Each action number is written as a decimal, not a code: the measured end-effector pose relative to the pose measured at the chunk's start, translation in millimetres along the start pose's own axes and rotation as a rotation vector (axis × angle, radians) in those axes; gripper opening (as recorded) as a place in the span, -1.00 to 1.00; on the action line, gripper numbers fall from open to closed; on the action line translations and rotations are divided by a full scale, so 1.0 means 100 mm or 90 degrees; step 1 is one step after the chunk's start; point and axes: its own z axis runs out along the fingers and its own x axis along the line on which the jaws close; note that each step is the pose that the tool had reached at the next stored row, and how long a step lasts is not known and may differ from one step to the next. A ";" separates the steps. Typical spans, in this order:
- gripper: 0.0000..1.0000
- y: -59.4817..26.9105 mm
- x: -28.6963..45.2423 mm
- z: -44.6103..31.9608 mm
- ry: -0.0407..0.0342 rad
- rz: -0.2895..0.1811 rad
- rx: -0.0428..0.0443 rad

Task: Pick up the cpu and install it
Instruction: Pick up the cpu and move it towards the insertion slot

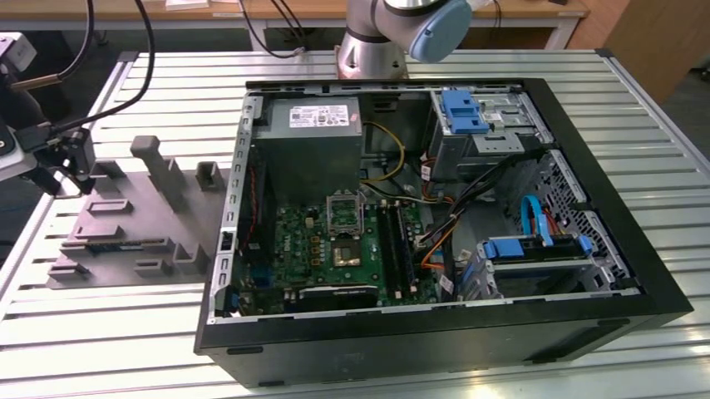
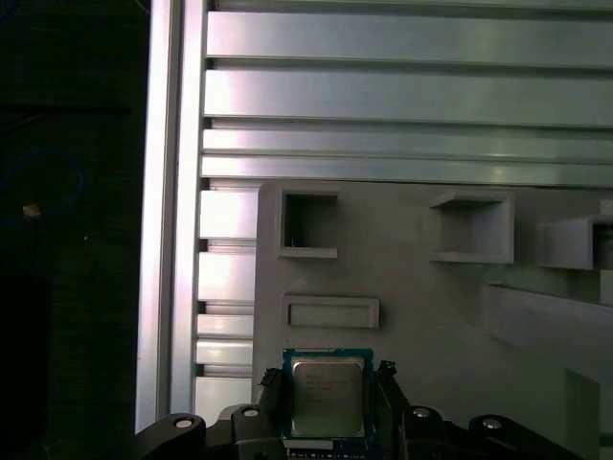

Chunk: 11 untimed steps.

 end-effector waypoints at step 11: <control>-0.06 0.004 0.000 -0.031 0.0000 0.000 0.0000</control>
